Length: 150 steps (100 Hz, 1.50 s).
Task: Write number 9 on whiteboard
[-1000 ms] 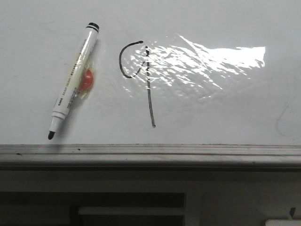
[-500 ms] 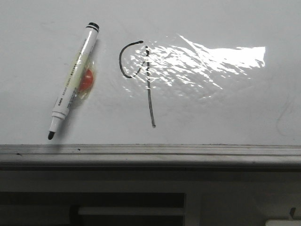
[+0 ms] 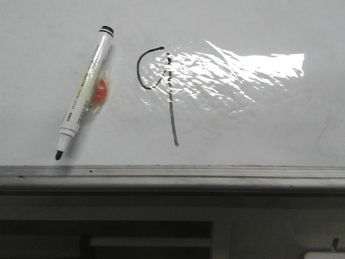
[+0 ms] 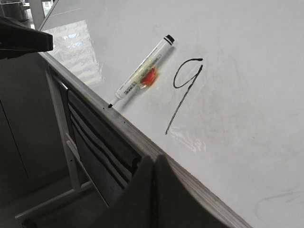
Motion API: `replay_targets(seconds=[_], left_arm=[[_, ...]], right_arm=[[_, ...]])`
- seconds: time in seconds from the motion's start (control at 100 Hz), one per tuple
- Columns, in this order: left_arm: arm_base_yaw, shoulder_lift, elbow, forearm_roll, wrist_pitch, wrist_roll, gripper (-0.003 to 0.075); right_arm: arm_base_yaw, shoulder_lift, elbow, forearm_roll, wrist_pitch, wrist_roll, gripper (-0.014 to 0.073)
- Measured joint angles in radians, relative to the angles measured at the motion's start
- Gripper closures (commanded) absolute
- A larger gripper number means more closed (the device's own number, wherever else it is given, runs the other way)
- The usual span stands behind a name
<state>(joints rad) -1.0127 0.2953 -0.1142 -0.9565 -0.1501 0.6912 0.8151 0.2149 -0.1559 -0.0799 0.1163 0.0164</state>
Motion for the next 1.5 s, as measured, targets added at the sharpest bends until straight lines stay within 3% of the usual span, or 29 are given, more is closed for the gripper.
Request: replay_targets(seconds=[0.14,0.33,0.54,0.61,0.73,0.83,1.02,1.26,1.5], left_arm=[[0.0,0.0,0.002,0.04,0.0,0.0,0.0741],[0.009,0.0,0.008,0.456,0.008,0.002,0.0741],[0.154,0.0,0.063,0.617,-0.077,0.003,0.0741],[0.224,-0.004,0.098,0.641,-0.128,-0.053,0.0741],[0.344,-0.024,0.115,0.704,-0.141,-0.3,0.0741],[0.459,-0.046,0.115,0.775,-0.086,-0.447,0.0741],[0.654,-0.11,0.115,0.856,-0.031,-0.557,0.0741],[0.877,-0.291,0.115,0.855,0.232,-0.592,0.0741],[1.047,-0.299,0.115,0.838,0.471,-0.596,0.0741]], right_arm=[[0.0,0.0,0.0,0.0,0.0,0.0,0.0655],[0.0,0.0,0.0,0.0,0.0,0.0,0.0655],[0.0,0.0,0.0,0.0,0.002,0.0,0.0655],[0.0,0.0,0.0,0.0,0.002,0.0,0.0655],[0.0,0.0,0.0,0.0,0.002,0.0,0.0655],[0.0,0.0,0.0,0.0,0.002,0.0,0.0655],[0.0,0.0,0.0,0.0,0.002,0.0,0.0655],[0.0,0.0,0.0,0.0,0.004,0.0,0.0655],[0.0,0.0,0.0,0.0,0.004,0.0,0.0655]])
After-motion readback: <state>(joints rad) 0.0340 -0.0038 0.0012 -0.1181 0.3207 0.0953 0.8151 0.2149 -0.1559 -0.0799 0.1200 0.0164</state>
